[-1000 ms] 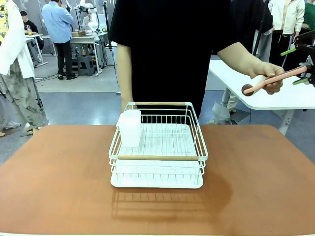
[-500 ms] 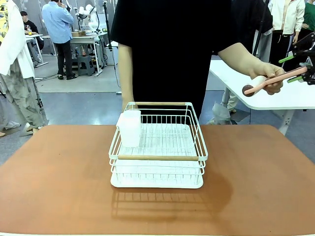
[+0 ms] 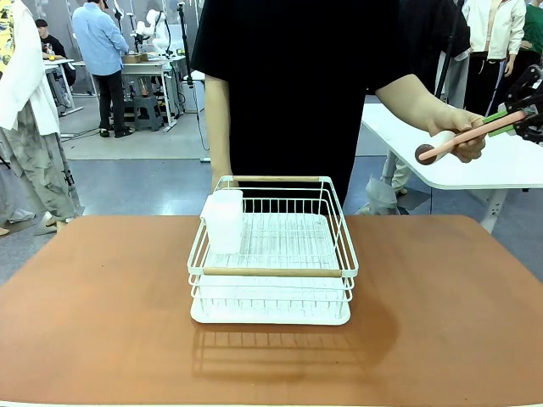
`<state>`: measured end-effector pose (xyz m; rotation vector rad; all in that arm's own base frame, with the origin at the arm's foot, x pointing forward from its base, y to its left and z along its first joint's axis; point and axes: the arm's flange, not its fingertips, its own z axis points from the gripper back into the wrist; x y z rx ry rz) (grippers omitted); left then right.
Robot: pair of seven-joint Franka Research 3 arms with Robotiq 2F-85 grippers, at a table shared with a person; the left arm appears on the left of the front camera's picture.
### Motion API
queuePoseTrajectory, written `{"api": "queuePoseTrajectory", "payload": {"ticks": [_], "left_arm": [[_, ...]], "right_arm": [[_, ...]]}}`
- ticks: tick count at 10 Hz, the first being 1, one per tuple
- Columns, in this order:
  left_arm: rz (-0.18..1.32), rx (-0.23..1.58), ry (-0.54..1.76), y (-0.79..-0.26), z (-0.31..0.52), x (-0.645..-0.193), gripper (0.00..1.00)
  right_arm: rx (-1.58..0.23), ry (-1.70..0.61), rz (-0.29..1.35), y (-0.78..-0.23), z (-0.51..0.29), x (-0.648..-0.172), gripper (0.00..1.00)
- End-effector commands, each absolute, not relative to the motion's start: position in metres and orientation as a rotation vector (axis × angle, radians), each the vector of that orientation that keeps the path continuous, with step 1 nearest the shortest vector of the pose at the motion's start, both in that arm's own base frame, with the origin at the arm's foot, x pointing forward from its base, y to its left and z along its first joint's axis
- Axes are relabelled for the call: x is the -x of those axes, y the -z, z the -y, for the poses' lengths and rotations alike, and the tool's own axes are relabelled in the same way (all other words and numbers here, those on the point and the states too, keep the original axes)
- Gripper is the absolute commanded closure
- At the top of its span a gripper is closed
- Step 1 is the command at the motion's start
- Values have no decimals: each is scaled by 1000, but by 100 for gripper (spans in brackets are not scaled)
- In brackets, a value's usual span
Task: Clean the table.
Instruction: Pick up the Lint Roller when the human hands it over, then clean the table with the Lint Roller when the human lifts the Dish drying rack.
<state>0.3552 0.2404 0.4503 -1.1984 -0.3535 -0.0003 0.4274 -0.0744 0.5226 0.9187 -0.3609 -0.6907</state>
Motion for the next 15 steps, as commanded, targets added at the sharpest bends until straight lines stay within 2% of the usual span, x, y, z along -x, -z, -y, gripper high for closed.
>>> {"api": "queuePoseTrajectory", "payload": {"ticks": [1, 15], "left_arm": [[358, 1209, 8, -450, -242, -351, 0], [358, 1209, 8, -450, -242, -351, 0]], "right_arm": [[-911, 672, 371, -523, 76, -433, 100], [-917, 693, 357, -520, 76, -429, 100]]}}
